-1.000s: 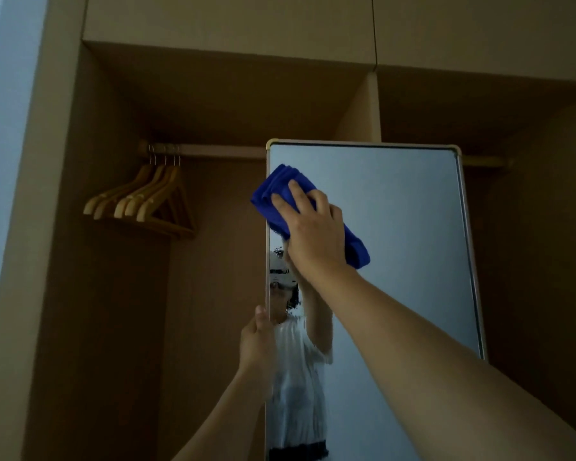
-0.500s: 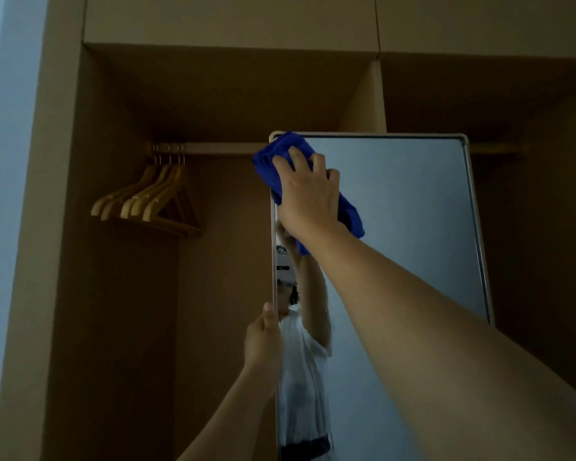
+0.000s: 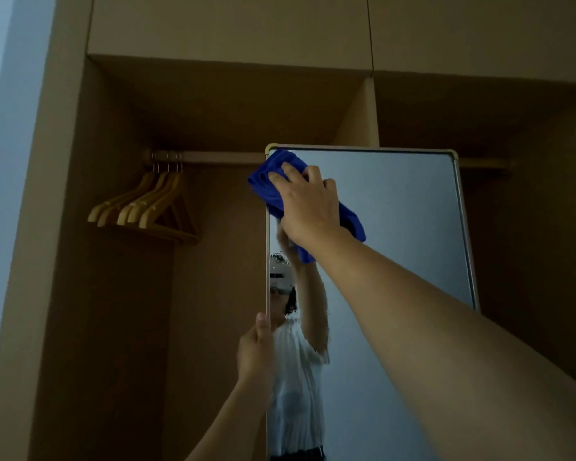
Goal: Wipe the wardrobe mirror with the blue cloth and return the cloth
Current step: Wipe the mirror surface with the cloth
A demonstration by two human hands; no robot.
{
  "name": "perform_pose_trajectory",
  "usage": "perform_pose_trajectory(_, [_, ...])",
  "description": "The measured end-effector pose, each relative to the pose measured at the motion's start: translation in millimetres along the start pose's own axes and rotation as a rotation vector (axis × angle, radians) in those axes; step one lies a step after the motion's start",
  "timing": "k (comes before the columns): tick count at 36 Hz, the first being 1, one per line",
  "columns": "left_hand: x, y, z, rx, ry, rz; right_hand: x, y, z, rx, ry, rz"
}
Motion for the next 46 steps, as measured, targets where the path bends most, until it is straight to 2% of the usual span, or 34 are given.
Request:
perform_pose_trajectory(6, [3, -1, -2, -0.001, 0.043, 0.011, 10, 7, 27, -0.086, 0.068, 0.000])
perform_pose_trajectory(14, [-4, 0, 2, -0.013, 0.001, -0.020, -3, 9, -4, 0.109, 0.068, 0.043])
perform_pose_trajectory(24, [-4, -3, 1, 0.061, 0.013, -0.005, -20, 23, -69, 0.081, -0.018, 0.152])
perform_pose_trajectory(29, [-4, -4, 1, 0.076, 0.024, -0.024, -4, 18, -46, 0.024, -0.051, 0.114])
perform_pose_trajectory(38, [-2, -4, -3, 0.087, 0.048, -0.014, 18, 7, 10, -0.032, 0.014, 0.079])
perform_pose_trajectory(46, [-3, -4, -2, 0.081, 0.065, -0.010, 16, 9, 18, -0.013, -0.003, 0.004])
Point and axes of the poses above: each hand's wrist, its own z-axis towards the middle knuckle, its own y-axis out of the palm, x = y × z, the point moved 10 cm from there along z, towards the middle knuckle, and after that the axes turned 10 degrees about -y, right-handed, at the moved point
